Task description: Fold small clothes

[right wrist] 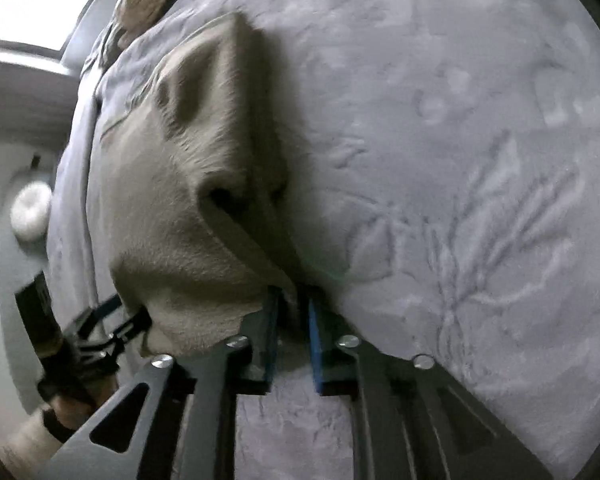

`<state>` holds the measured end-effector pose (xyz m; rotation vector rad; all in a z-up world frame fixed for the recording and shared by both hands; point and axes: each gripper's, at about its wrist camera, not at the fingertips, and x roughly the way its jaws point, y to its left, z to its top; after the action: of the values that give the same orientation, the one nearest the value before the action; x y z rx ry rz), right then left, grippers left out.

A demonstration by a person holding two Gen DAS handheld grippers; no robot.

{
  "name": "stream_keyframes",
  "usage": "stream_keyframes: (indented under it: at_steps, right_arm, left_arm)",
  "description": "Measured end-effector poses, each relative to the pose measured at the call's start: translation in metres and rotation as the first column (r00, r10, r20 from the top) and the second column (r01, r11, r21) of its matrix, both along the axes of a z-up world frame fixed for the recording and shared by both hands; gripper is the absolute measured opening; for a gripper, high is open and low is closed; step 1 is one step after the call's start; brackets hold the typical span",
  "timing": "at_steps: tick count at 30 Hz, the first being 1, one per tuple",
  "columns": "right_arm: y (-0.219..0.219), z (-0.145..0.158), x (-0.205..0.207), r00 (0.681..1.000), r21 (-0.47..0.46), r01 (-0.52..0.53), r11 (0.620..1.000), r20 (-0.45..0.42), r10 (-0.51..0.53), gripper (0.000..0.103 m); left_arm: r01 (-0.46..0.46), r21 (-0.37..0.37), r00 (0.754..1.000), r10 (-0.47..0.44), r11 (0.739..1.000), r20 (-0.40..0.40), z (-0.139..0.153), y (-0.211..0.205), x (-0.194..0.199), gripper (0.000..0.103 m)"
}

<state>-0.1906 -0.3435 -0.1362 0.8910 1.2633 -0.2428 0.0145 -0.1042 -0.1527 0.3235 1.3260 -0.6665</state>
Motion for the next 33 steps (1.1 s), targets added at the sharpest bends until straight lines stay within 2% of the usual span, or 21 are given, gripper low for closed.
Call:
stream_keyframes:
  at_steps: [2, 5, 7, 9, 11, 14, 16, 18, 20, 22, 26, 27, 33]
  right_arm:
    - [0.003, 0.005, -0.004, 1.0, -0.022, 0.003, 1.0, -0.012, -0.003, 0.018]
    - [0.009, 0.026, -0.008, 1.0, -0.123, 0.018, 0.992, -0.006, -0.019, 0.018]
    - [0.012, 0.048, -0.011, 0.999, -0.189, 0.021, 0.982, 0.046, -0.013, 0.018]
    - [0.013, 0.067, -0.006, 0.992, -0.183, 0.023, 0.983, 0.127, 0.001, 0.018]
    - [0.017, 0.075, 0.001, 0.985, -0.171, -0.007, 0.985, 0.167, 0.036, 0.018]
    - [0.029, 0.069, 0.021, 0.981, -0.165, -0.069, 0.984, 0.168, 0.097, 0.018]
    - [0.033, 0.052, 0.035, 0.985, -0.156, -0.095, 0.983, 0.129, 0.116, 0.018]
    - [0.029, 0.03, 0.036, 0.993, -0.139, -0.087, 0.987, 0.066, 0.097, 0.018]
    - [0.021, 0.018, 0.03, 0.997, -0.081, -0.036, 0.996, 0.06, 0.041, 0.016]
    - [0.012, 0.018, 0.02, 0.998, -0.065, 0.006, 0.998, 0.06, -0.002, 0.009]
    - [0.003, 0.025, 0.007, 0.999, -0.083, 0.033, 0.996, 0.04, -0.03, 0.009]
    - [0.001, 0.029, 0.003, 0.999, -0.093, 0.04, 0.995, 0.04, -0.036, 0.013]
    - [-0.013, 0.038, -0.01, 0.993, -0.051, 0.089, 0.995, 0.083, -0.085, 0.016]
  left_arm:
    - [0.007, 0.011, 1.0, -0.007, 1.0, 0.017, 0.003, -0.001, -0.003, 0.103]
    - [-0.003, 0.013, 1.0, 0.003, 1.0, 0.007, 0.005, -0.001, -0.004, 0.103]
    - [-0.013, 0.01, 1.0, 0.013, 1.0, -0.001, 0.006, -0.003, -0.003, 0.103]
    - [-0.028, 0.008, 1.0, 0.028, 1.0, -0.005, 0.008, 0.002, -0.003, 0.103]
    - [-0.043, 0.007, 0.999, 0.043, 0.999, -0.009, 0.009, 0.005, -0.003, 0.103]
    - [-0.055, 0.008, 0.998, 0.055, 0.998, -0.013, 0.009, 0.01, -0.009, 0.103]
    - [-0.052, 0.012, 0.999, 0.052, 0.999, -0.01, 0.01, 0.01, -0.011, 0.103]
    - [-0.051, 0.015, 0.999, 0.051, 0.999, -0.012, 0.01, 0.009, -0.012, 0.103]
    - [-0.052, 0.018, 0.999, 0.053, 0.998, -0.015, 0.012, 0.008, -0.011, 0.103]
    - [-0.053, 0.02, 0.998, 0.054, 0.998, -0.017, 0.011, 0.006, -0.009, 0.103]
    - [-0.053, 0.02, 0.998, 0.053, 0.998, -0.021, 0.009, 0.001, -0.007, 0.103]
    - [-0.054, 0.019, 0.998, 0.054, 0.998, -0.022, 0.009, 0.002, -0.006, 0.103]
    - [-0.062, 0.021, 0.998, 0.062, 0.998, -0.03, 0.007, 0.002, -0.004, 0.103]
